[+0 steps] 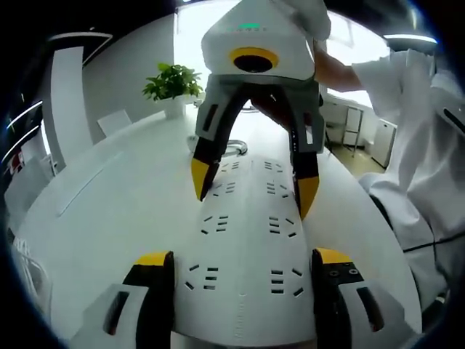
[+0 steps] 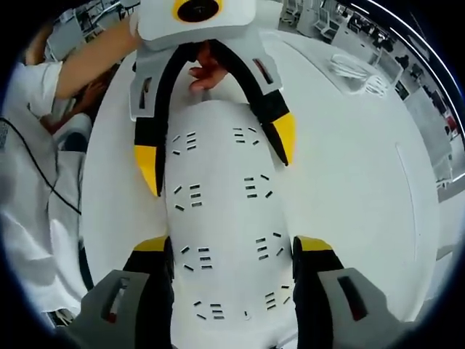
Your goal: Straighten the power strip on the desk, plug the charger into it
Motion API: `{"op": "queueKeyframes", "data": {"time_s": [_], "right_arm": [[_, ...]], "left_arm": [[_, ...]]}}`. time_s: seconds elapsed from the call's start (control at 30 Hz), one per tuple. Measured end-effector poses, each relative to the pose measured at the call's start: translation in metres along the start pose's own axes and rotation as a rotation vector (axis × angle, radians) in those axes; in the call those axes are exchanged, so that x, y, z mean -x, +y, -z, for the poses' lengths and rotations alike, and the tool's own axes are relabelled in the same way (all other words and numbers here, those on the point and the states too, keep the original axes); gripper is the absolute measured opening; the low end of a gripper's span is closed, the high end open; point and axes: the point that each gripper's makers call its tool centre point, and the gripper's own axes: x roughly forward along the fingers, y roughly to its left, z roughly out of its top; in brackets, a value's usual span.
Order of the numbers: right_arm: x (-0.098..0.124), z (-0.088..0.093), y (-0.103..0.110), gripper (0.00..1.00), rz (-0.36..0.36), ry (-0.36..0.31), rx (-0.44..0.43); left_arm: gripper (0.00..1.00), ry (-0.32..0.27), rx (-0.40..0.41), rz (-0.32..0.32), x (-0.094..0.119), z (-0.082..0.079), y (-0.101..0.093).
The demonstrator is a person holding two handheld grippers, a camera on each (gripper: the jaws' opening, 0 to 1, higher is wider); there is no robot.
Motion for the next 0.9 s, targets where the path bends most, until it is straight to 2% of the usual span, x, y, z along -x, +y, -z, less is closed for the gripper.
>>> {"op": "queueKeyframes", "data": {"time_s": [0.2,0.27,0.33,0.4,0.53,0.67,0.9], "right_arm": [[-0.001,-0.009,-0.002,0.66,0.009,-0.059,0.055],[0.001,-0.008,-0.004,0.65,0.016,-0.061,0.042],[0.003,-0.012,-0.004,0.65,0.017,-0.095,0.032],[0.006,-0.018,-0.006,0.65,0.024,-0.165,-0.019],[0.010,-0.016,-0.010,0.65,0.039,-0.228,-0.060],[0.022,-0.024,-0.013,0.65,0.055,-0.355,-0.128],[0.055,-0.032,-0.024,0.66,0.155,-0.567,-0.234]], "left_arm": [[0.78,0.002,0.000,0.000,0.000,0.000,0.003],[0.78,0.001,0.000,0.000,0.000,0.000,0.003],[0.78,0.000,-0.001,0.000,0.000,0.000,0.003],[0.78,-0.001,-0.001,0.001,0.000,0.000,0.004],[0.78,-0.002,-0.001,0.001,0.001,0.000,0.004],[0.78,-0.003,-0.001,0.001,0.001,0.000,0.004],[0.78,-0.003,-0.001,0.001,0.001,0.001,0.003]]}}
